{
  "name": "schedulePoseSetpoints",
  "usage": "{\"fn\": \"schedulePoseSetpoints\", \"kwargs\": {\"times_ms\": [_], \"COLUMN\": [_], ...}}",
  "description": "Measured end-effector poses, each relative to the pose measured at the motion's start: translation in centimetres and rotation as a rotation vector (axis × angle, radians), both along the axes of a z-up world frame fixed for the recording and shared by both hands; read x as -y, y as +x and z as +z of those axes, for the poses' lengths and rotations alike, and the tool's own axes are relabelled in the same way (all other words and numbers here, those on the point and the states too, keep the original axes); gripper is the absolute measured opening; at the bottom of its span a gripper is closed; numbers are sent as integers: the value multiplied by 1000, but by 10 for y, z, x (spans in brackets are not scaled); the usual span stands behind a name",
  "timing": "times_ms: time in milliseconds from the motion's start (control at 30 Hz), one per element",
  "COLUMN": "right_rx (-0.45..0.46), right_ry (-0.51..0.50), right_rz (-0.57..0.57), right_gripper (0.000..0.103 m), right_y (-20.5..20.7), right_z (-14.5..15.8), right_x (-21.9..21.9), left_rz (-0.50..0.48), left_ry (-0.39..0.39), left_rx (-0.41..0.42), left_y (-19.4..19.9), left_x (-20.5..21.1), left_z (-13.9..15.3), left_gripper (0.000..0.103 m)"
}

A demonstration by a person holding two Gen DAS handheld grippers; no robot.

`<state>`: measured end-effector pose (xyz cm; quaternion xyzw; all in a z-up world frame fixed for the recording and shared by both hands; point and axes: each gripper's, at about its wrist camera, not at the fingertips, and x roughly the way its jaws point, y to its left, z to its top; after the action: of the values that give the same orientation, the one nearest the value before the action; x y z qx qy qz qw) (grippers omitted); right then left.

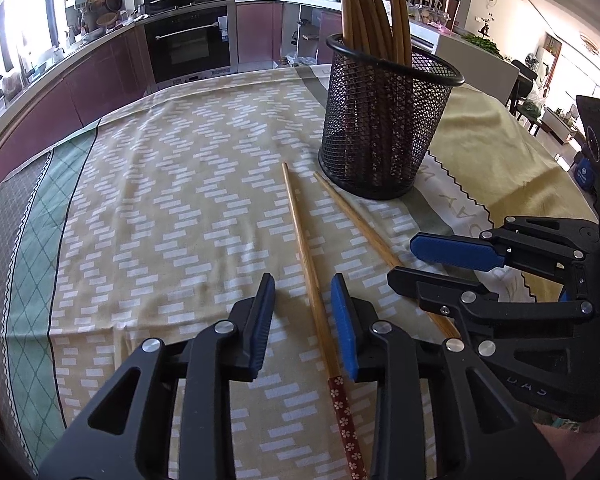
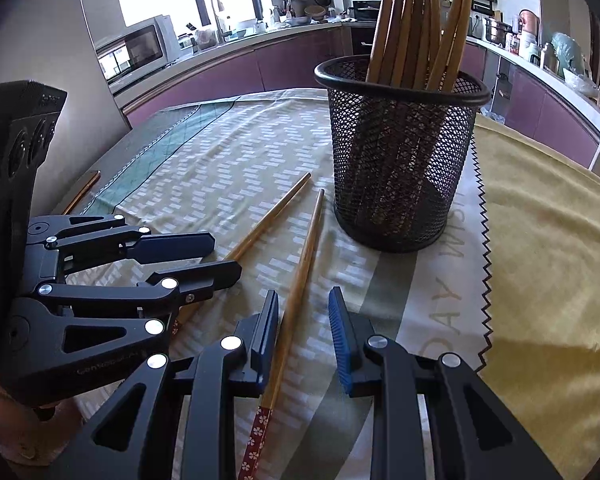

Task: Organize utensils
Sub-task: 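Lower the left tool onto a remaining chopstick while the right tool approaches the other, then close the left tool on a chopstick while the right tool grasps the other, then lift the left tool's chopstick upright toward the cup while the right tool lifts its own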

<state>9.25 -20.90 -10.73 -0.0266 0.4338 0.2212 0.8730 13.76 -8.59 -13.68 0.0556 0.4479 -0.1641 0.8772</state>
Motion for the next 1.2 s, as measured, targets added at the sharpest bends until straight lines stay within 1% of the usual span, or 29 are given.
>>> {"fn": "schedulePoseSetpoints", "kwargs": {"times_ms": [100, 233, 333, 400, 467, 600, 800, 933, 1067, 1200], "right_rx": [7, 19, 22, 13, 7, -11, -24, -31, -37, -48], "right_ry": [-15, -32, -36, -23, -11, 30, 91, 135, 122, 82], "right_rz": [3, 4, 3, 9, 14, 2, -28, -2, 36, 37], "right_gripper": [25, 24, 21, 12, 9, 6, 6, 6, 6, 6], "right_y": [0, 0, 0, 0, 0, 1, 0, -1, 0, 3], "right_z": [0, -1, -1, -1, -2, -2, 1, 4, 4, 1], "right_x": [-3, -7, -8, -8, -9, -3, 12, 14, 4, 0], "left_rz": [2, 5, 8, 12, 16, 26, 38, 24, -6, -17], "left_ry": [1, 4, 1, -2, -9, -24, -41, -47, -36, -22], "left_rx": [-1, -2, -5, -7, -11, -18, -24, -26, -21, -21], "left_y": [2, 6, 7, 7, 8, 8, 6, 2, -4, -6], "left_x": [1, 2, 2, 2, 0, -3, -8, -7, 0, 3], "left_z": [0, 0, 0, 0, 0, 0, 1, 2, 2, 1], "left_gripper": [26, 19, 16, 15, 12, 9, 8, 8, 8, 8]}}
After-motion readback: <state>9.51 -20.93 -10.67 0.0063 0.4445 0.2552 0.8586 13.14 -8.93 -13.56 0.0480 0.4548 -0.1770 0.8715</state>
